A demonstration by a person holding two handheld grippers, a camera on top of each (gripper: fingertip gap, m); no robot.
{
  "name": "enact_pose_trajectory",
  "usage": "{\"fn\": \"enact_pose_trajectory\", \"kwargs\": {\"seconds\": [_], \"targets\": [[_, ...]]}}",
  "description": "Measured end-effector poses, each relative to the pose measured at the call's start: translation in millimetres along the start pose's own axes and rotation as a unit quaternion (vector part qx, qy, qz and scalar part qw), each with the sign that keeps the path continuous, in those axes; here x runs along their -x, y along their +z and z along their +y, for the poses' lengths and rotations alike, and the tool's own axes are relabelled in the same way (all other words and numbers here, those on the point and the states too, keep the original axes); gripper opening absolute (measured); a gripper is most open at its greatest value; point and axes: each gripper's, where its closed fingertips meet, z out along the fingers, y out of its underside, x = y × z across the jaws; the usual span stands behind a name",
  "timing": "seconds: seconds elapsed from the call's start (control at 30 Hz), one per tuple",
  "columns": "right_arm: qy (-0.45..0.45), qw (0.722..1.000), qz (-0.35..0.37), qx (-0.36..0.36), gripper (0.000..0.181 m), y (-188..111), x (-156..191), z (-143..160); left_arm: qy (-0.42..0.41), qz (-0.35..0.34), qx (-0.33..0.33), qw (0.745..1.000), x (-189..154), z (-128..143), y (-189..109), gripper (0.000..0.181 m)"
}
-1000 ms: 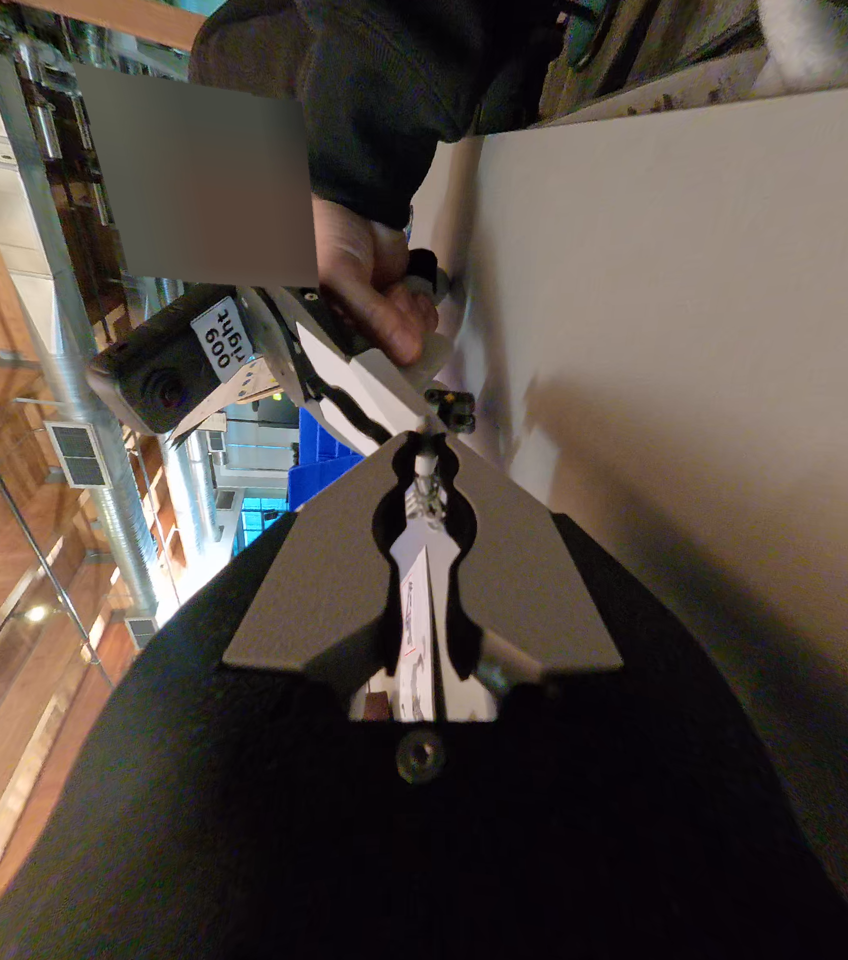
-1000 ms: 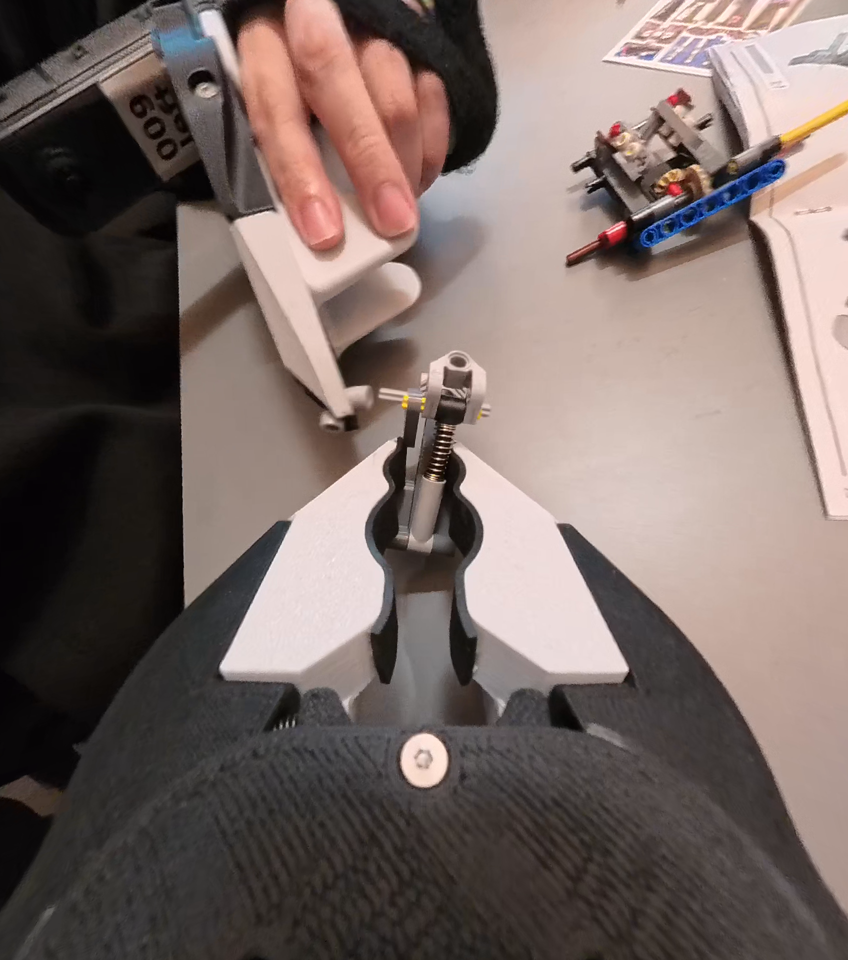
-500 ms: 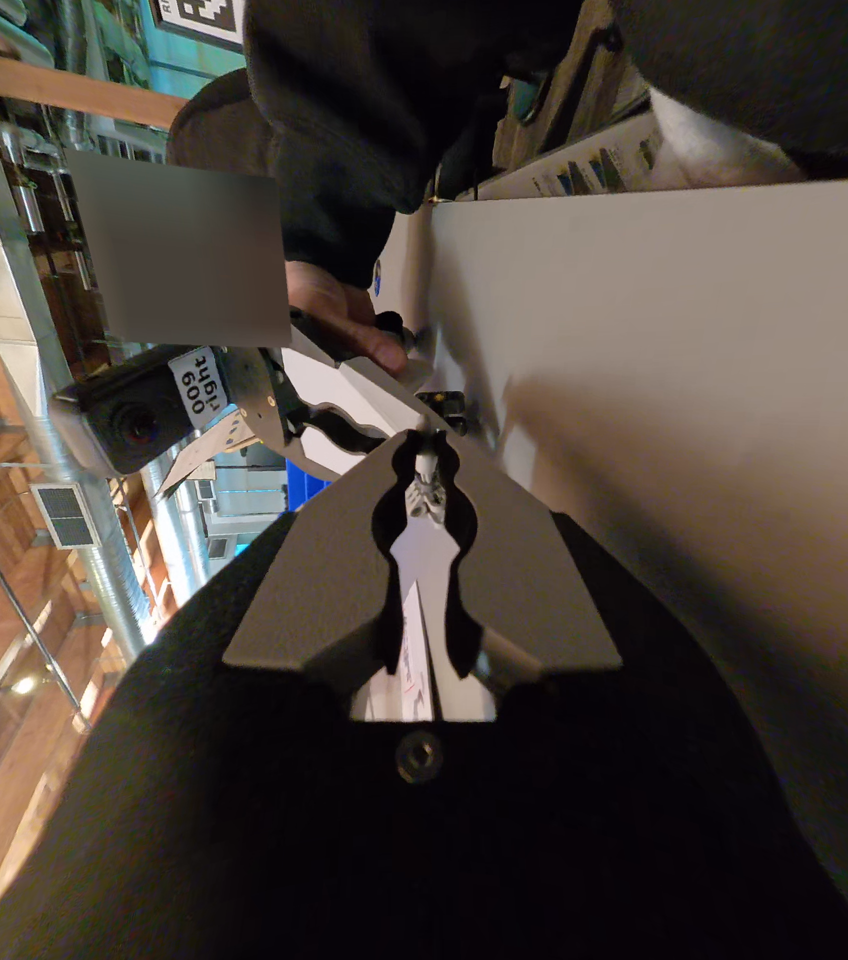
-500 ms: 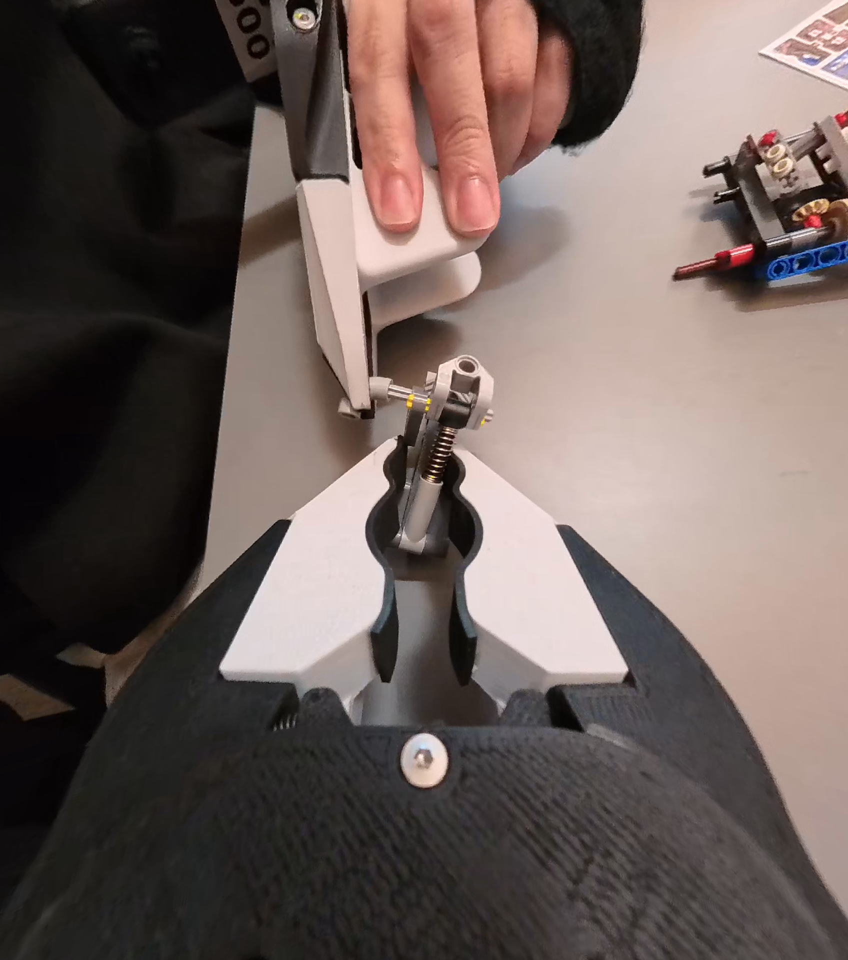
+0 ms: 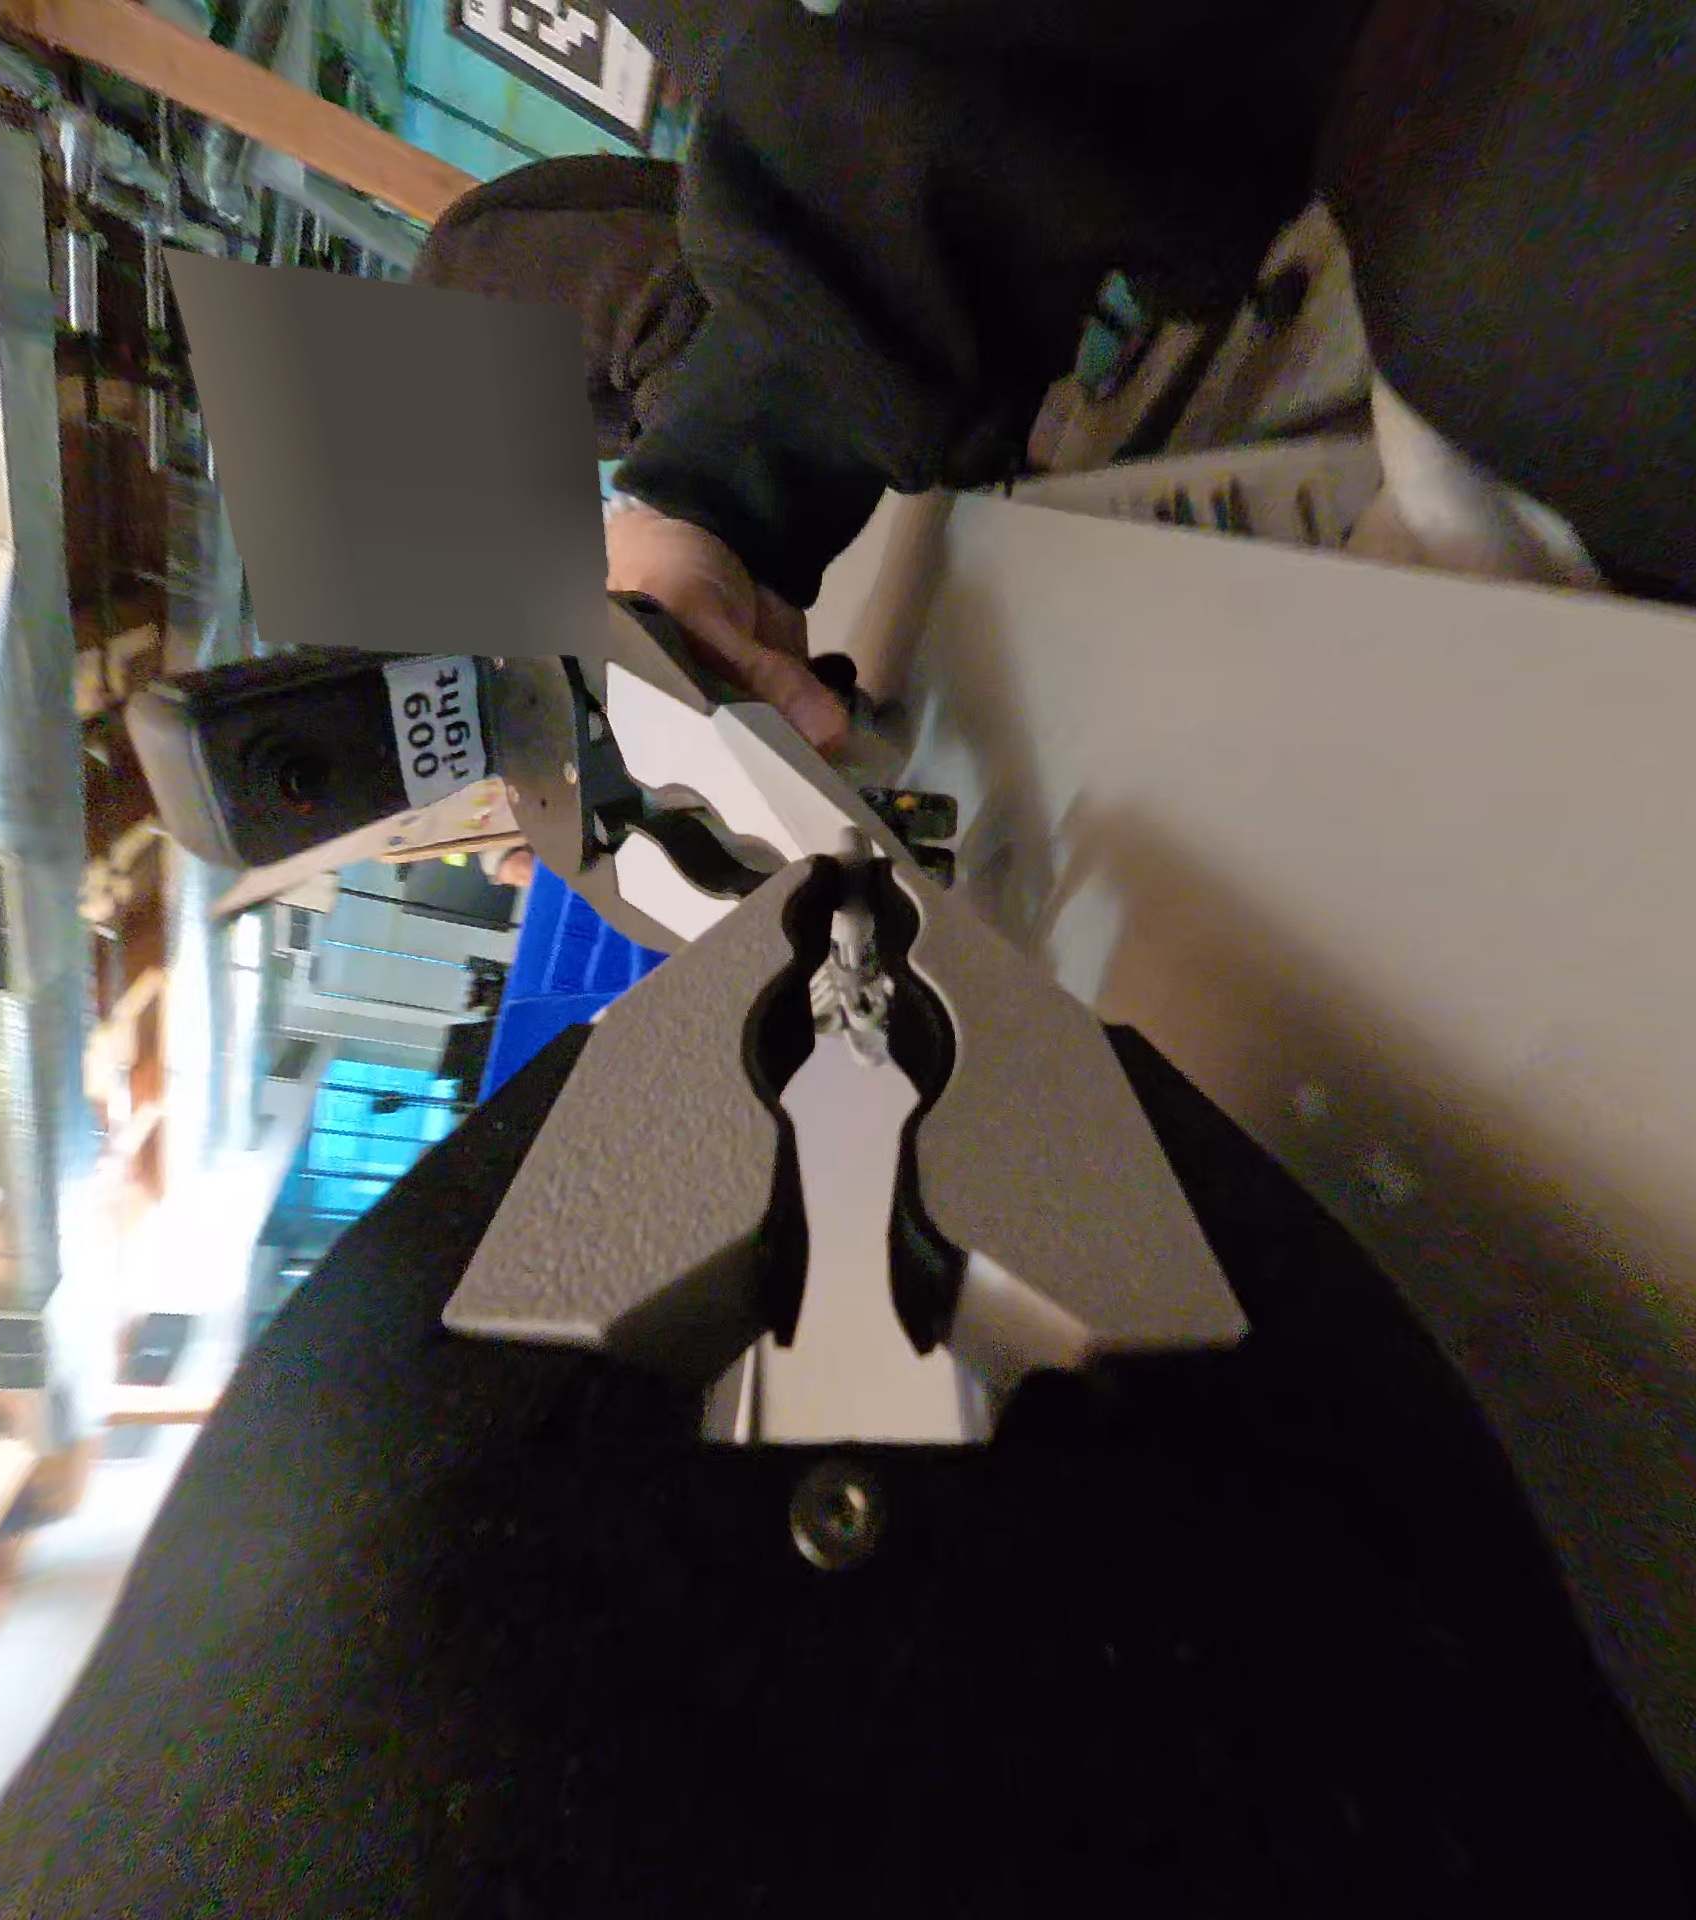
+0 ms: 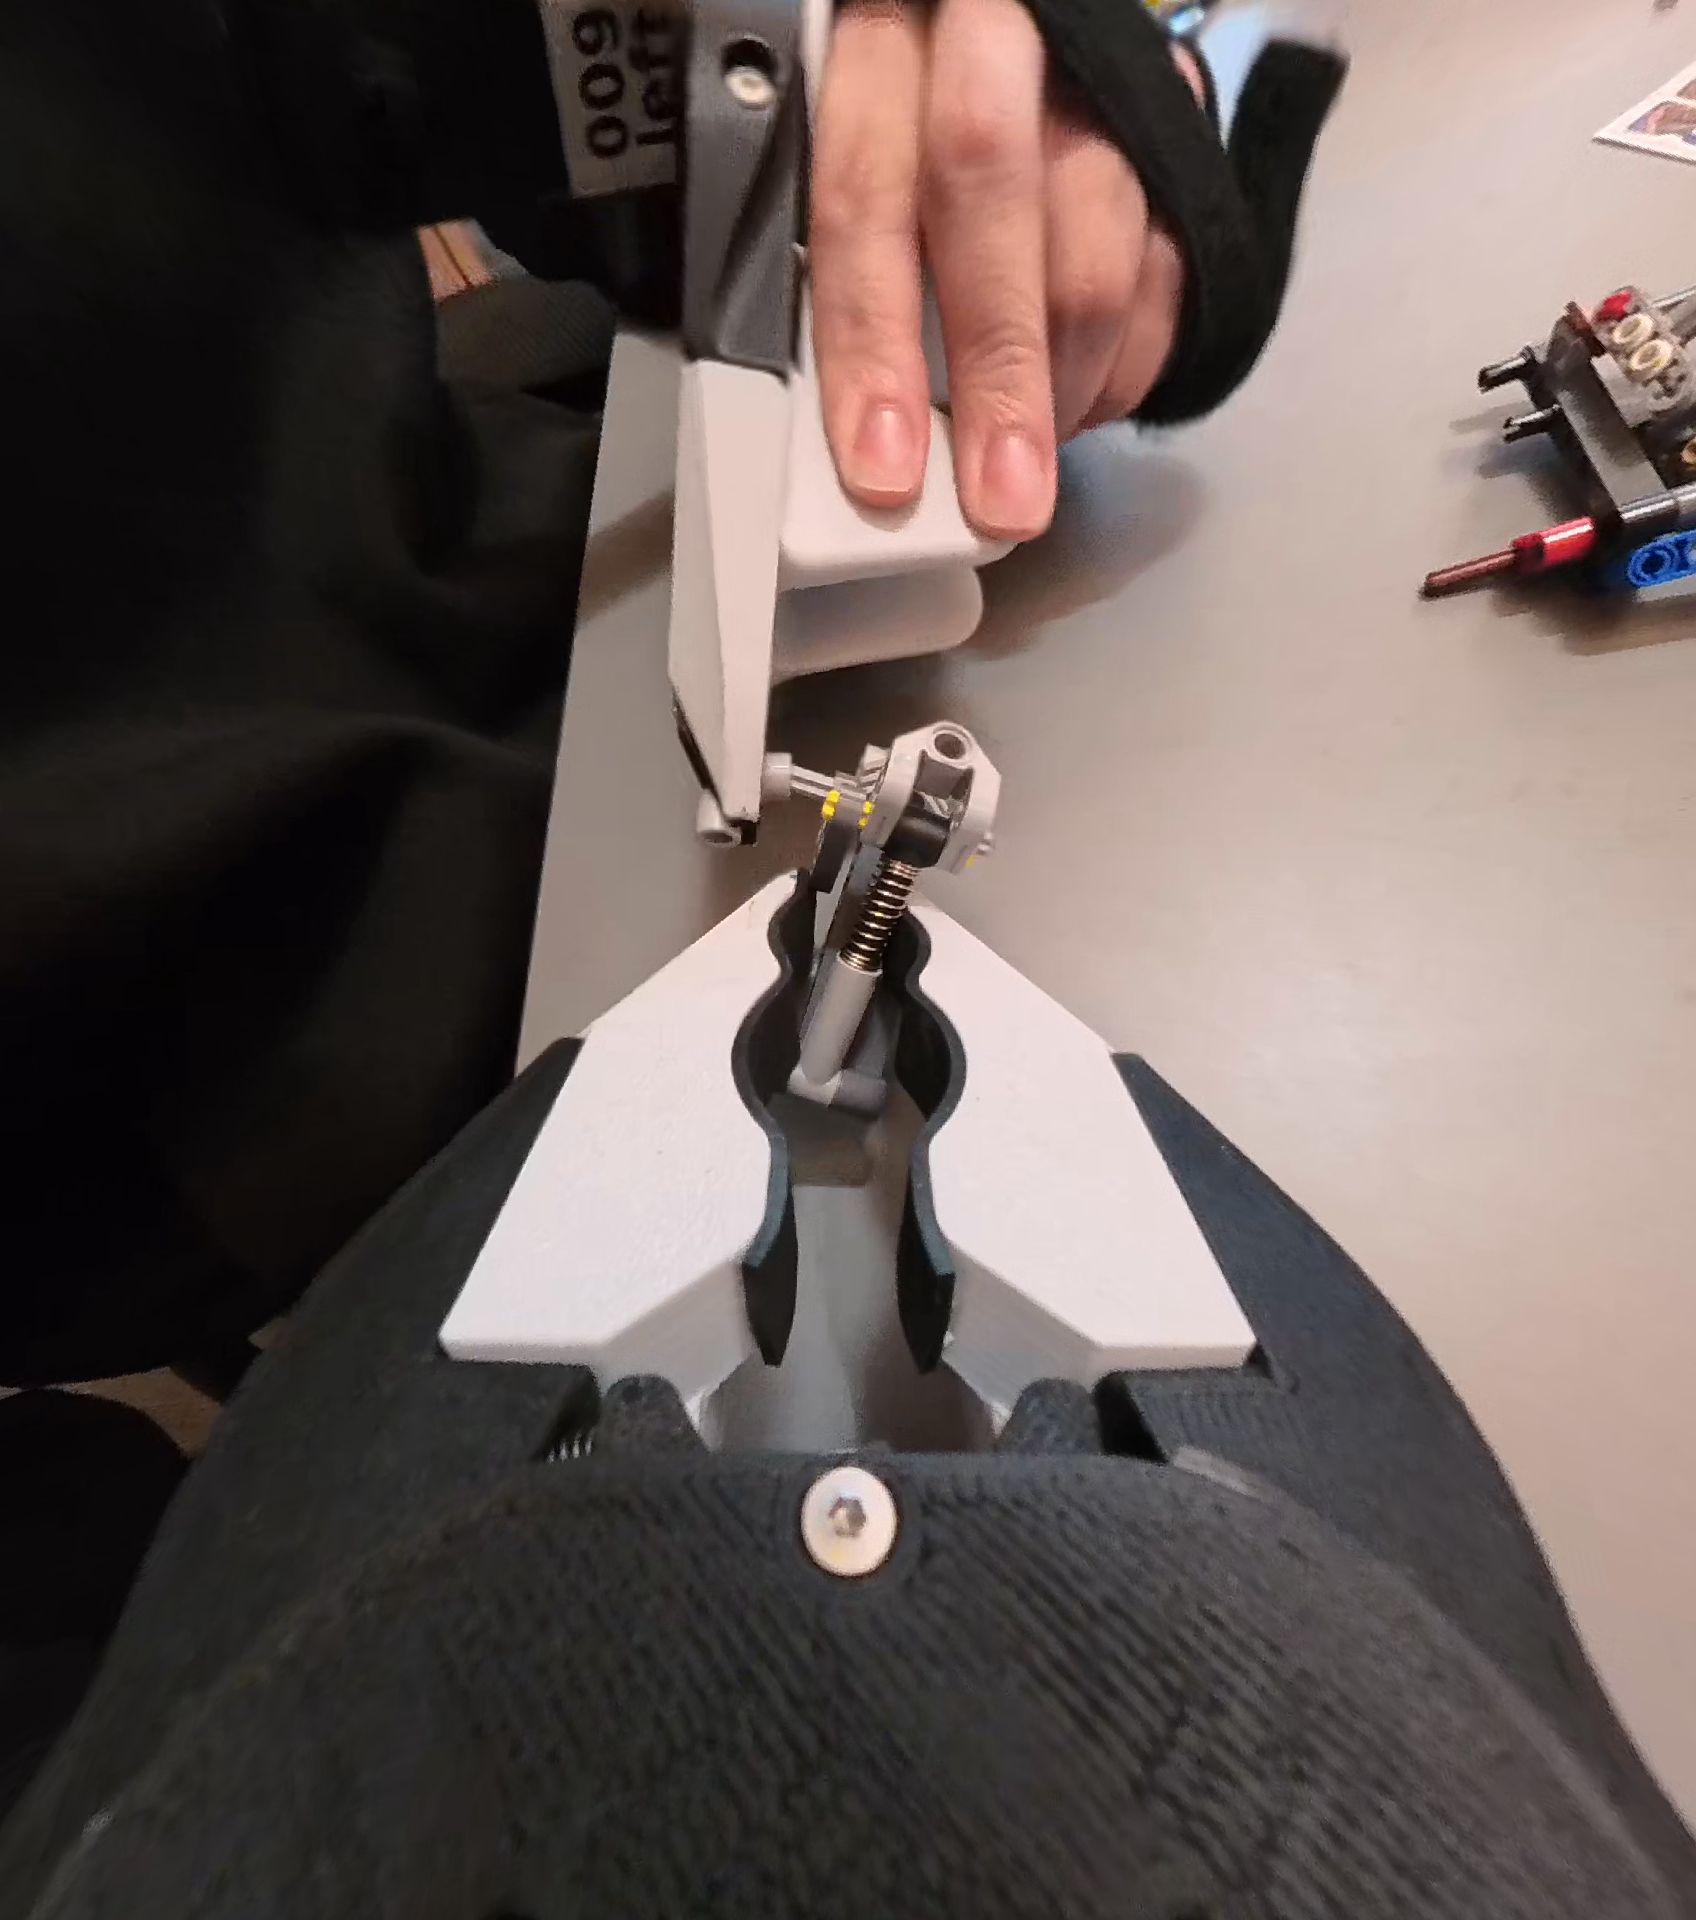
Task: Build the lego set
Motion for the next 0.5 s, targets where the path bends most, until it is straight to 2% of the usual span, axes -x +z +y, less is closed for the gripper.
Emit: {"fn": "enact_pose_trajectory", "kwargs": {"seconds": [0.03, 0.1, 0.2, 0.37, 0.5], "targets": [[0.006, 1.0, -0.008, -0.007, 0.01, -0.6, 1.8, -1.8, -0.024, 0.001, -0.008, 1.0, 2.0, -1.3, -0.7, 0.005], [0.024, 0.999, -0.017, -0.012, 0.01, -1.8, 1.7, -2.6, -0.028, 0.001, -0.014, 0.999, 3.3, -0.7, -0.6, 0.005], [0.06, 0.998, -0.022, 0.017, 0.011, 3.6, -2.2, 6.0, -0.035, 0.027, -0.01, 0.999, -5.3, 4.0, 0.4, 0.006], [0.134, 0.99, -0.033, 0.009, 0.011, 4.0, -9.6, 6.6, -0.05, 0.034, 0.021, 0.998, -4.7, 19.2, -0.7, 0.005], [0.143, 0.989, -0.036, 0.01, 0.011, 8.0, -7.6, 5.9, -0.054, 0.038, 0.032, 0.997, -7.1, 23.0, -0.1, 0.014]]}}
